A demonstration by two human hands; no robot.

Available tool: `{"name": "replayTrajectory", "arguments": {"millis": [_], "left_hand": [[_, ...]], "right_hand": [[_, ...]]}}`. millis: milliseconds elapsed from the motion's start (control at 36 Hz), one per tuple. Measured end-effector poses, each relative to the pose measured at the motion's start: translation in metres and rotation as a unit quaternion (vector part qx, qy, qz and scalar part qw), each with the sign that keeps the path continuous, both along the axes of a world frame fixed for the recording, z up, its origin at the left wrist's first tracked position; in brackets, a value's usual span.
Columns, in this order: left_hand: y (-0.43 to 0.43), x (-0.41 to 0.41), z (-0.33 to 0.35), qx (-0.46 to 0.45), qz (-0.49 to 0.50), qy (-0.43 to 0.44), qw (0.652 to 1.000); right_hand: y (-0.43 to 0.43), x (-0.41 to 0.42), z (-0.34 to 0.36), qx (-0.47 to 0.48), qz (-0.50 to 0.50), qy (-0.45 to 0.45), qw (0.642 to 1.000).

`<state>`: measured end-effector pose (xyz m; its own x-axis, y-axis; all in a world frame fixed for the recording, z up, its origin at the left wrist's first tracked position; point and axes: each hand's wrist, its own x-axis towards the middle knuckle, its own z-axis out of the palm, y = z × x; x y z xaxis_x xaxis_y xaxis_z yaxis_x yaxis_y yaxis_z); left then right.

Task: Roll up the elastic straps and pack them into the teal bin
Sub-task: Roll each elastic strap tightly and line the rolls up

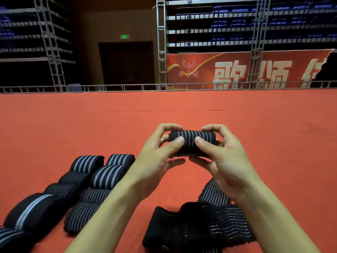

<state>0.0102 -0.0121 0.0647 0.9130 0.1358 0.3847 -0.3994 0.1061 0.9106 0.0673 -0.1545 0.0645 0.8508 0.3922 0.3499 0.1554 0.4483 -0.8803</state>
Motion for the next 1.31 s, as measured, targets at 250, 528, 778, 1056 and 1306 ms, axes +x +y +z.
{"name": "replayTrajectory", "arguments": {"millis": [250, 528, 778, 1056, 1306], "left_hand": [[0.011, 0.003, -0.001, -0.028, 0.083, 0.039, 0.995], [0.015, 0.003, -0.008, -0.028, 0.055, 0.074, 0.995], [0.023, -0.004, -0.028, 0.078, 0.118, 0.088, 0.986], [0.046, -0.07, -0.051, 0.105, 0.128, 0.142, 0.976], [0.1, -0.14, -0.087, 0.077, 0.209, 0.177, 0.959]], "right_hand": [[-0.003, 0.003, -0.003, -0.004, 0.005, -0.007, 1.0], [-0.007, 0.011, -0.013, -0.055, -0.022, -0.007, 0.998], [-0.009, 0.014, -0.028, -0.112, 0.001, -0.017, 0.994], [0.007, -0.044, -0.056, -0.19, 0.035, -0.015, 0.981], [0.072, -0.108, -0.083, -0.288, 0.027, -0.059, 0.956]]}}
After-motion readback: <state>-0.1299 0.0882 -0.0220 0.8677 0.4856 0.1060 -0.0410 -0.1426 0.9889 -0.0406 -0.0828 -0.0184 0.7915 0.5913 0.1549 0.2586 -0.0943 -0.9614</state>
